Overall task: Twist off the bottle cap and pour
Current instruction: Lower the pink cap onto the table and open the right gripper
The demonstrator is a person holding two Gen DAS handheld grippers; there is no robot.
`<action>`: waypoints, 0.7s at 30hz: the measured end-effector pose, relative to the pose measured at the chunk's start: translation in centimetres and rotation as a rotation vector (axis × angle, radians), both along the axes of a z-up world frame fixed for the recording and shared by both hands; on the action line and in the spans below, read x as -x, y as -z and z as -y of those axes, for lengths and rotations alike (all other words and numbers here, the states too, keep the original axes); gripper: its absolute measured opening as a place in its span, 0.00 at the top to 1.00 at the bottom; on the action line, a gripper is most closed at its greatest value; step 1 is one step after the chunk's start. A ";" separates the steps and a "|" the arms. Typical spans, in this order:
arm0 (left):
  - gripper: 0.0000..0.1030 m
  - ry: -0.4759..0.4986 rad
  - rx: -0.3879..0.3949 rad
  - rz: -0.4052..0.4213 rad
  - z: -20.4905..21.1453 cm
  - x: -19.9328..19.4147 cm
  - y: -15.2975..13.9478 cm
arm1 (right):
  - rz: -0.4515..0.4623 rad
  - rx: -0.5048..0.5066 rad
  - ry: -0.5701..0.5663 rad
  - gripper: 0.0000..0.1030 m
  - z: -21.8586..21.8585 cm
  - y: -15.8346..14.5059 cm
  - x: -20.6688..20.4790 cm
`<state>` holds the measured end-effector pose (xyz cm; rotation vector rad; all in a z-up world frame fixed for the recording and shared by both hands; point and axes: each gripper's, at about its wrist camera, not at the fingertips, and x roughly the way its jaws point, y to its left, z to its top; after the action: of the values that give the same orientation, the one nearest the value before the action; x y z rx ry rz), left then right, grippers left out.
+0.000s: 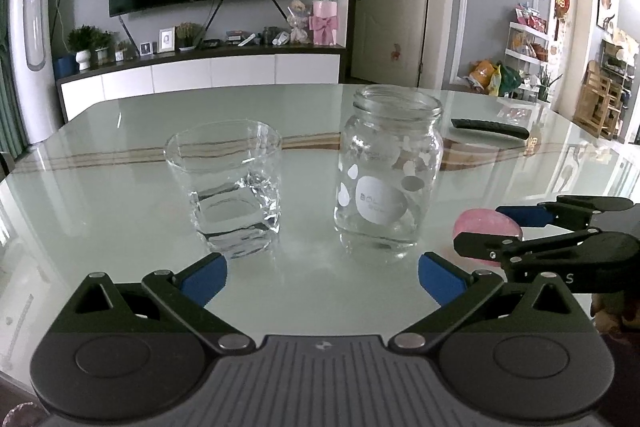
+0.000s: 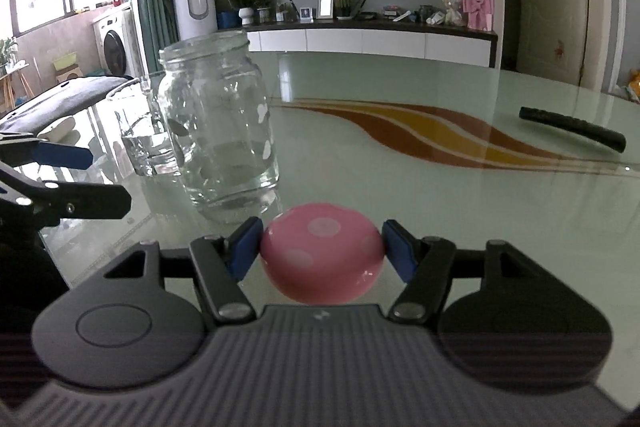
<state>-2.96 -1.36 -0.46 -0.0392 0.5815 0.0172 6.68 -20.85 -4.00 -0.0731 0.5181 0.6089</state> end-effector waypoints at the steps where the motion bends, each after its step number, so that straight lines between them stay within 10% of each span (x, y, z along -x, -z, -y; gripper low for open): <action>1: 0.00 0.000 0.003 -0.002 0.0 0.0 -0.1 | -0.001 0.001 0.001 0.36 -0.1 0.0 0.1; 21: 0.00 -0.012 0.033 -0.003 -0.3 0.0 -0.1 | 0.011 0.012 0.002 0.09 -0.4 0.2 1.5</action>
<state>-2.98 -1.07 -0.38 -0.0749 0.5847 0.0189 5.19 -20.46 -4.20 -0.0873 0.5108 0.6032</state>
